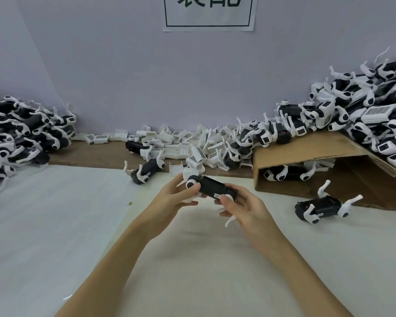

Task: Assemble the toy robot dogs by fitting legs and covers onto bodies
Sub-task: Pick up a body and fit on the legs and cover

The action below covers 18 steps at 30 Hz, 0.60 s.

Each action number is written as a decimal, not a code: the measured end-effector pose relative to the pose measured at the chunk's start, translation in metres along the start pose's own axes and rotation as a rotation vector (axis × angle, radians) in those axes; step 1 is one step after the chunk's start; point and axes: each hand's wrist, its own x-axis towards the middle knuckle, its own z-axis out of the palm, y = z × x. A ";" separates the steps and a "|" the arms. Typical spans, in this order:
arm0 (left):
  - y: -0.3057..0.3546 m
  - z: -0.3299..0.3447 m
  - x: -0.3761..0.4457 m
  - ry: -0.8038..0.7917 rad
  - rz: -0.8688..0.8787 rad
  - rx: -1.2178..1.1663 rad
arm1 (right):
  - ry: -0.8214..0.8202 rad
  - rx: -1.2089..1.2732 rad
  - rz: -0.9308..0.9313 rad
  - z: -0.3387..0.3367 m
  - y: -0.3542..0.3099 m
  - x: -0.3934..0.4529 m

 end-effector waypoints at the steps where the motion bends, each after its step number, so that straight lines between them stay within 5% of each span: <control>1: 0.002 -0.002 -0.001 -0.021 0.006 -0.013 | -0.013 -0.011 -0.013 -0.002 0.001 0.000; 12: 0.006 -0.010 -0.009 -0.106 0.182 0.206 | -0.136 -0.209 -0.146 -0.010 -0.003 -0.006; 18: 0.001 -0.012 -0.004 0.005 0.456 0.976 | 0.072 -0.765 -0.310 -0.016 0.000 -0.007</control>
